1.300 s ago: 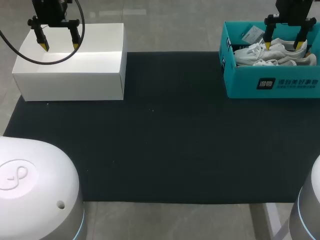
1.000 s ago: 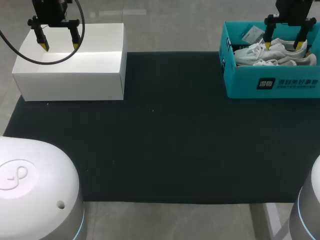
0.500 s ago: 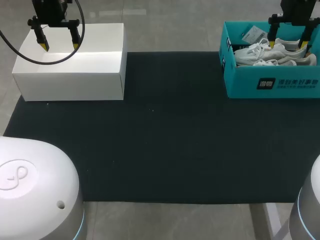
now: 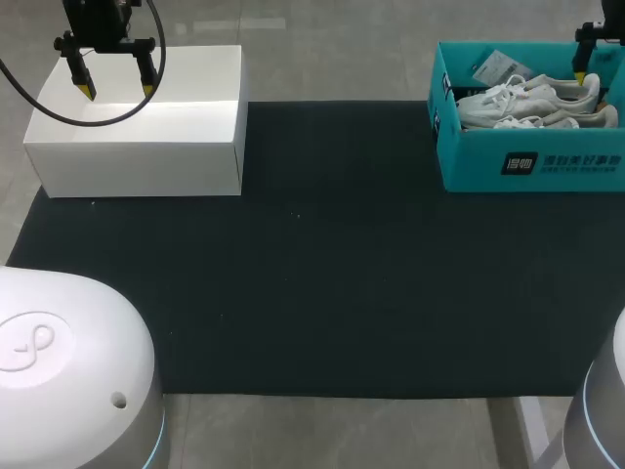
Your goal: Take the shoe out of the shoebox, open the shoe tongue, remove and reinsert the insole, then place the shoe into the shoebox
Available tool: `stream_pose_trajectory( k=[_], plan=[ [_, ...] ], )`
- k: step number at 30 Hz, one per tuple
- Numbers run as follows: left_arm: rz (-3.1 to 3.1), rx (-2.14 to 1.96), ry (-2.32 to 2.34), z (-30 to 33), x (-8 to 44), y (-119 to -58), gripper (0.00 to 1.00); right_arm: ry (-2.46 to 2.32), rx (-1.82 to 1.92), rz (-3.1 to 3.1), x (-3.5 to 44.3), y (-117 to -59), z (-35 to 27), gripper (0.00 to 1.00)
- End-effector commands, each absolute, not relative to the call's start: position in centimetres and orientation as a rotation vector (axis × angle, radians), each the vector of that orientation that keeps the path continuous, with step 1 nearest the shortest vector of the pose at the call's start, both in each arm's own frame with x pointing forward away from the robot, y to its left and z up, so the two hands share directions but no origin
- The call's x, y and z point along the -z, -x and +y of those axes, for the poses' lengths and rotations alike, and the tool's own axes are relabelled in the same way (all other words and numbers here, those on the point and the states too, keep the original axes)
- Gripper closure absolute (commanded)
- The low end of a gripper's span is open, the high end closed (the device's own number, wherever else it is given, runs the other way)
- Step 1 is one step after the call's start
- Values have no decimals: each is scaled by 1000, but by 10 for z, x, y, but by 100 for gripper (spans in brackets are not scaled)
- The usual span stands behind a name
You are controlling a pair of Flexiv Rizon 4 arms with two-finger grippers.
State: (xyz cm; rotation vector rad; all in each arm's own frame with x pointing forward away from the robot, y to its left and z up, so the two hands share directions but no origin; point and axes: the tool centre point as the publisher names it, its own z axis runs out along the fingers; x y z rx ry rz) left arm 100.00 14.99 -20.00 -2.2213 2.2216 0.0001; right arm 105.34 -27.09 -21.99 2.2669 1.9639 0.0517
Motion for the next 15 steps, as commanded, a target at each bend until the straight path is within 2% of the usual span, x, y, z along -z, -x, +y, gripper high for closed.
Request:
stream_pose_trajectory(
  k=[1,15],
  plan=[
    [2222,0,2221,150,200,-1000,0,-2275,-46,1949,238,-1063,-285,0],
    [2222,0,2221,150,200,-1000,0,-2260,-12,2012,296,-1085,-310,0]
  ],
)
